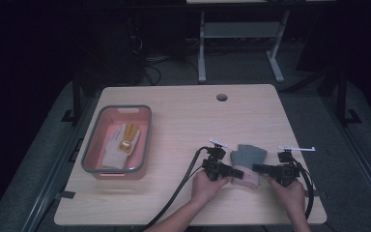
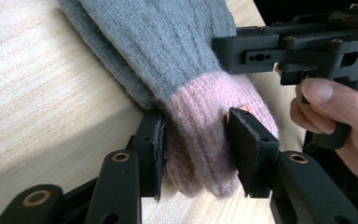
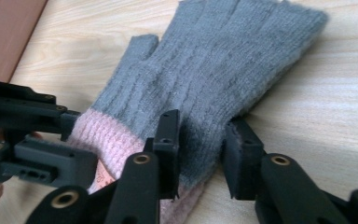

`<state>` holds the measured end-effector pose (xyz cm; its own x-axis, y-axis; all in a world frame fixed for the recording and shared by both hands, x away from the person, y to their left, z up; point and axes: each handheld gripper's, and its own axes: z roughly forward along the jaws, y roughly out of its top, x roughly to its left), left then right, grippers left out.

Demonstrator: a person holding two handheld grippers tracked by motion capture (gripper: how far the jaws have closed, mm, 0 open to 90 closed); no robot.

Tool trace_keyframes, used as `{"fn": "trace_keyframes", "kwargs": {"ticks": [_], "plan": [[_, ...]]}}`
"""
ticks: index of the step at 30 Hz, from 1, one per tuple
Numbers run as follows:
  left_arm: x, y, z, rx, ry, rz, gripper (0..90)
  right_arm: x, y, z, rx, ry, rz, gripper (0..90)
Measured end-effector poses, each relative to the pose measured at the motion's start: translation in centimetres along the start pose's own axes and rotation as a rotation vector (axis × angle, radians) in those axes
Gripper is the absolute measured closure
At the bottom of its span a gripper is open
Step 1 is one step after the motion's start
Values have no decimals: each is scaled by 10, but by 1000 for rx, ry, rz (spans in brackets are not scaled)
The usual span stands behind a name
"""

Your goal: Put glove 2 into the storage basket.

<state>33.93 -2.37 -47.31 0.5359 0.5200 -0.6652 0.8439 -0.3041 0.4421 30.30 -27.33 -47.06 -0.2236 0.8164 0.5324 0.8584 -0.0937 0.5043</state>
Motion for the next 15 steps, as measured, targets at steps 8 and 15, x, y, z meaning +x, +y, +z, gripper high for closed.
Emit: {"fn": "trace_keyframes", "kwargs": {"ticks": [8,15], "plan": [[2,1,-3,3,-16,10,612,-2,-1,-4,2,41,2,765],[2,0,-5,-3,-19,22,624,2,0,-7,-3,47,-11,767]]}}
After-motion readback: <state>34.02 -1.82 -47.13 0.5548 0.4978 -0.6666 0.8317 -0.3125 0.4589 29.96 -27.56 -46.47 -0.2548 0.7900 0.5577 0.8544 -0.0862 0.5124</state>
